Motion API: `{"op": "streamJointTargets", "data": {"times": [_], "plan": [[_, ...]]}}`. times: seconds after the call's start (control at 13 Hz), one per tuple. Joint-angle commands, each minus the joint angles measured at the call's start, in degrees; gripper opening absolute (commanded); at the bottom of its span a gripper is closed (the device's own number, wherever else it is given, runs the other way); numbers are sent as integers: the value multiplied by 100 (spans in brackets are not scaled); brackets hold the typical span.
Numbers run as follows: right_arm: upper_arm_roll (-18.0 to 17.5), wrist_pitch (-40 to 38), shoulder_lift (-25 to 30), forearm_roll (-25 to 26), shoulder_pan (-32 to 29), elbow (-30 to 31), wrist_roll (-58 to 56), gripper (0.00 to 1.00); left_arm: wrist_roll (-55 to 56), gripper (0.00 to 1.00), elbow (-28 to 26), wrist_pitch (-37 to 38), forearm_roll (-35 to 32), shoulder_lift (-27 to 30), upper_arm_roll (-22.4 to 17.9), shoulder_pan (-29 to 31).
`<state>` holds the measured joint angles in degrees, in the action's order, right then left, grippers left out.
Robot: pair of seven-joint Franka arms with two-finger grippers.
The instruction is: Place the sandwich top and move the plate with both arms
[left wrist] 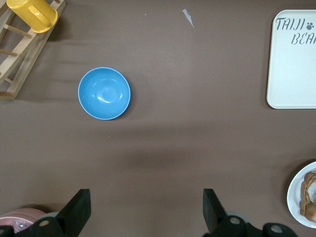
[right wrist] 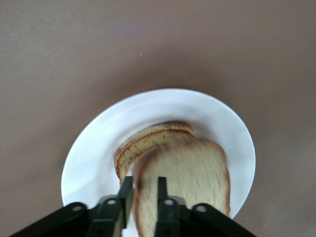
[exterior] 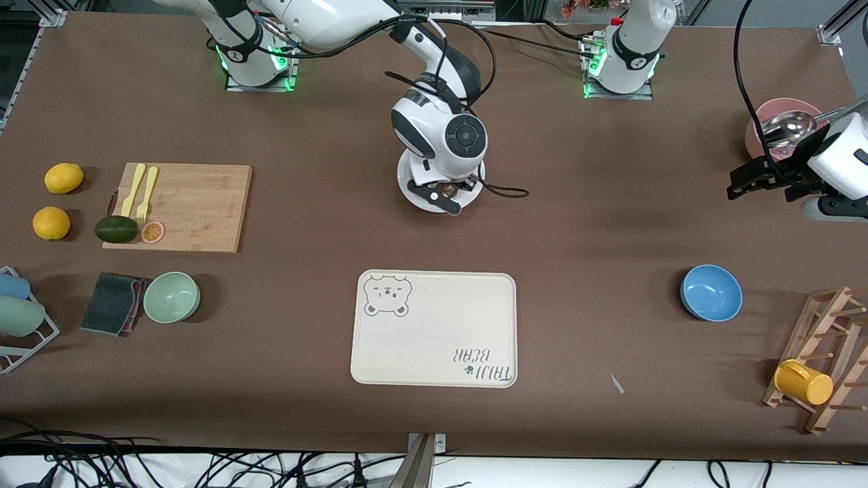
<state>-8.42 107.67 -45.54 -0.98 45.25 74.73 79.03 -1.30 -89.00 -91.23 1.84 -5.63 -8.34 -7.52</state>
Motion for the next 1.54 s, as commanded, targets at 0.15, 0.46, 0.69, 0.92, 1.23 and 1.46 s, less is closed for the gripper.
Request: {"op": "streamJointTargets", "data": {"times": [0.15,0.46,0.69,0.92,1.23,1.46], "plan": [[95,-272,159,107,-94,-336,-11,100,-2,100,-64,8,-158,53,-1,-4],[77,-1000,694,63,-629,-477,-719,100,-2,100,-56,8,-158,53,-1,-4],[77,-1730,1273,36,-1358,-477,-2080,100,-2,100,-56,8,-158,53,-1,5],[77,-2126,1740,45,-2193,-477,-3731,100,-2,100,-56,8,-158,53,-1,-4],[646,-2206,2057,-24,-2985,-468,-6184,100,-2,100,-64,17,-158,53,-1,-4],[1428,-2206,2242,-130,-3030,-460,-7058,100,-11,100,-64,26,-158,53,-1,-4]]}}
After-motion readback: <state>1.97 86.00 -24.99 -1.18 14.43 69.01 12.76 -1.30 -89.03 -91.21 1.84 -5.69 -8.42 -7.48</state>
